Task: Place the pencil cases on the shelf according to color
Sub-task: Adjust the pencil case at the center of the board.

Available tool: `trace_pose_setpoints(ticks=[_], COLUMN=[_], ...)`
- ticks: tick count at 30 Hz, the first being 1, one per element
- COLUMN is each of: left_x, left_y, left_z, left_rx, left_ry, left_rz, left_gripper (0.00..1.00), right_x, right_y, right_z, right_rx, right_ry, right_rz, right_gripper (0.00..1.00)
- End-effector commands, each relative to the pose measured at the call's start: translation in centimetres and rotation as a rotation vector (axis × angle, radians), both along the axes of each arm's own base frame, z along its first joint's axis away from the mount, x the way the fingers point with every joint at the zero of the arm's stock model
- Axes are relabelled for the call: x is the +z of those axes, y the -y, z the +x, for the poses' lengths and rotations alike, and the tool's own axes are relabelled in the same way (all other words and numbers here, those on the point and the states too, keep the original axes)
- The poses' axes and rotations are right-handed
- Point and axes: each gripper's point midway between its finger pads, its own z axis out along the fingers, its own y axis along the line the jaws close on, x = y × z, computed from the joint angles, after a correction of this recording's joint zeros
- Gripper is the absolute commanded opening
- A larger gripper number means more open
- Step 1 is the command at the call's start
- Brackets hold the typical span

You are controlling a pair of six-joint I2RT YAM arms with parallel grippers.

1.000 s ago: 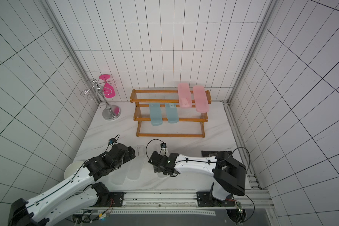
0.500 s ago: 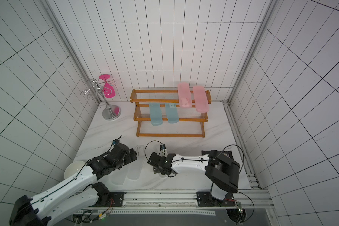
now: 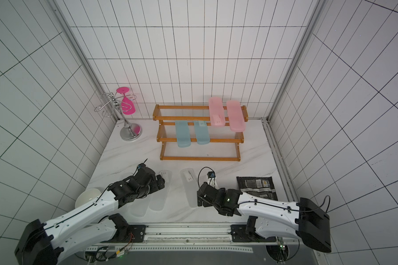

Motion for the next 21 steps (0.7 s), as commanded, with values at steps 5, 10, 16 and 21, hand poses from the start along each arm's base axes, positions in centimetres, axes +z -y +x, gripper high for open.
trace_pose_setpoints(ticks=[5, 10, 16, 21], left_x=[1.2, 1.1, 1.5, 1.8], left_y=[-0.6, -1.1, -1.4, -1.8], left_z=[0.4, 0.1, 0.1, 0.2], left_rx=[0.025, 0.036, 0.036, 0.039], left_ry=[0.048, 0.041, 0.058, 0.076], left_rz=[0.006, 0.016, 0.017, 0.033], left_gripper=[0.98, 0.98, 0.98, 0.98], right_x=[-1.3, -2.0, -3.4, -3.7], right_y=[-2.8, -6.5, -7.5, -5.9], right_z=[-0.8, -1.5, -1.8, -1.6], right_rx=[0.09, 0.137, 0.108, 0.044], right_ry=[-0.023, -0.028, -0.041, -0.04], right_rz=[-0.073, -0.125, -0.193, -0.19], right_gripper=[0.99, 0.99, 0.99, 0.99])
